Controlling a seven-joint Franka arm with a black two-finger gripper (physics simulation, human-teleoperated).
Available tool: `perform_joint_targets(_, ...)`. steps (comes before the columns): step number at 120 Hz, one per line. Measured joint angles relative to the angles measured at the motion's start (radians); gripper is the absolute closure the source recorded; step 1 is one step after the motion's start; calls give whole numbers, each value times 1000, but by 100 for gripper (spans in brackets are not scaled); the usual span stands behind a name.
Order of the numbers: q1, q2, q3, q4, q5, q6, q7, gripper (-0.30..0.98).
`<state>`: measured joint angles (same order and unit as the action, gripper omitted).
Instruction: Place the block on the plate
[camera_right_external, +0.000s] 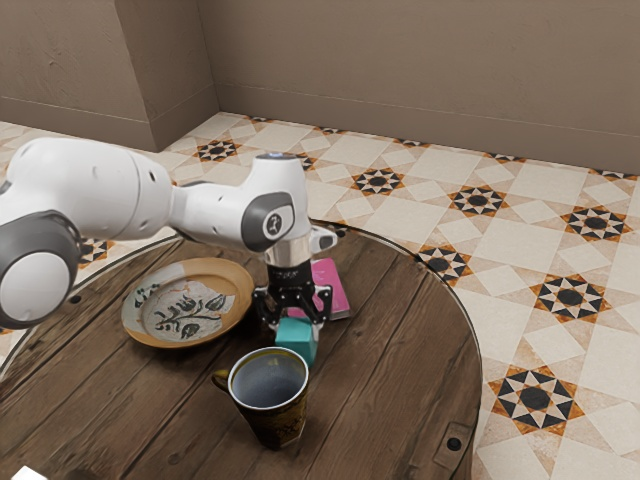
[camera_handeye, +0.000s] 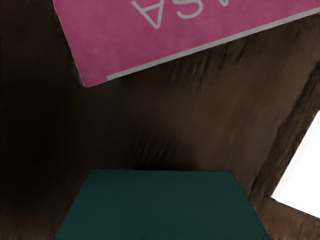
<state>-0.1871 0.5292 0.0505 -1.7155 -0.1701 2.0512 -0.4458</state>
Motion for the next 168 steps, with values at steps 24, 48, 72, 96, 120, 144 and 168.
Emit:
perform_joint_targets(24, 0, -18, 0, 4, 7, 10, -3, 32)
perform_joint_targets(48, -1, -37, 0, 47, 15, 12, -5, 32)
perform_joint_targets(72, 0, -117, -1, 90, 45, -10, -7, 32)
perform_joint_targets(96, 19, -227, -4, 88, 92, -72, -8, 32)
perform_joint_targets(120, 194, -271, -83, 38, 126, -121, -2, 32)
perform_joint_targets(144, 355, -305, -173, -42, 156, -140, 2, 32)
perform_joint_targets(168, 457, -272, -178, -46, 189, -134, 4, 32)
